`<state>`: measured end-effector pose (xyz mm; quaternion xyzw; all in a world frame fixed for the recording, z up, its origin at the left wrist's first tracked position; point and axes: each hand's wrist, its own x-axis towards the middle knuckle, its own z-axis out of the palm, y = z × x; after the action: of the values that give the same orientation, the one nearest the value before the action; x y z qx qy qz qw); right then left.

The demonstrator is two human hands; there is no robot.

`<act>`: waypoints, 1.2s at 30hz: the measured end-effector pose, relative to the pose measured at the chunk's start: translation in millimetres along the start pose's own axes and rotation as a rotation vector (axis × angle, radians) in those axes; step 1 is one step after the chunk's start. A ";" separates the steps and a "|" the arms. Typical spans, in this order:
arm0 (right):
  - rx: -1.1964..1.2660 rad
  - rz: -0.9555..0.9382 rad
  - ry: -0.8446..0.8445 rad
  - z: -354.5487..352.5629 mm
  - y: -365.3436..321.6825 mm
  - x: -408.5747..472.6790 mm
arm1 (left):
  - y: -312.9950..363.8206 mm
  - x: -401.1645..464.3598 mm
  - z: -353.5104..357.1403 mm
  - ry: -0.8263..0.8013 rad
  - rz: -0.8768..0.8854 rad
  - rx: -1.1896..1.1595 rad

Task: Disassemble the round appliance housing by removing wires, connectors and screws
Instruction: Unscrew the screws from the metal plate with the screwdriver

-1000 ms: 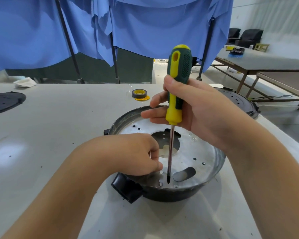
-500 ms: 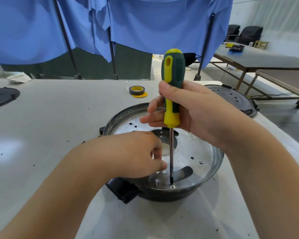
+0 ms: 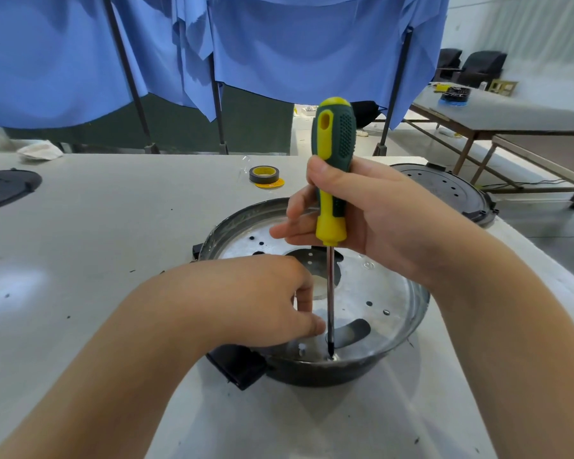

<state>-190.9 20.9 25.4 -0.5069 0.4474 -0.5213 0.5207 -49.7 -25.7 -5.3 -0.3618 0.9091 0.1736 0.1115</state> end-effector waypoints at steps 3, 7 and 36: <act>-0.032 0.018 -0.020 -1.5 1.2 0.9 | 0.3 -0.3 -0.3 -0.010 0.002 -0.003; -0.148 0.000 -0.038 -4.4 1.4 -1.5 | 0.7 -0.6 -1.3 -0.017 0.006 -0.004; -0.582 -0.157 -0.035 -17.0 -22.0 -23.7 | -16.0 -13.0 -26.7 0.032 0.417 -0.678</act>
<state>-211.2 44.7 44.3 -0.6768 0.5283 -0.4010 0.3195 -31.3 -39.0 19.7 -0.1882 0.8559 0.4771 -0.0661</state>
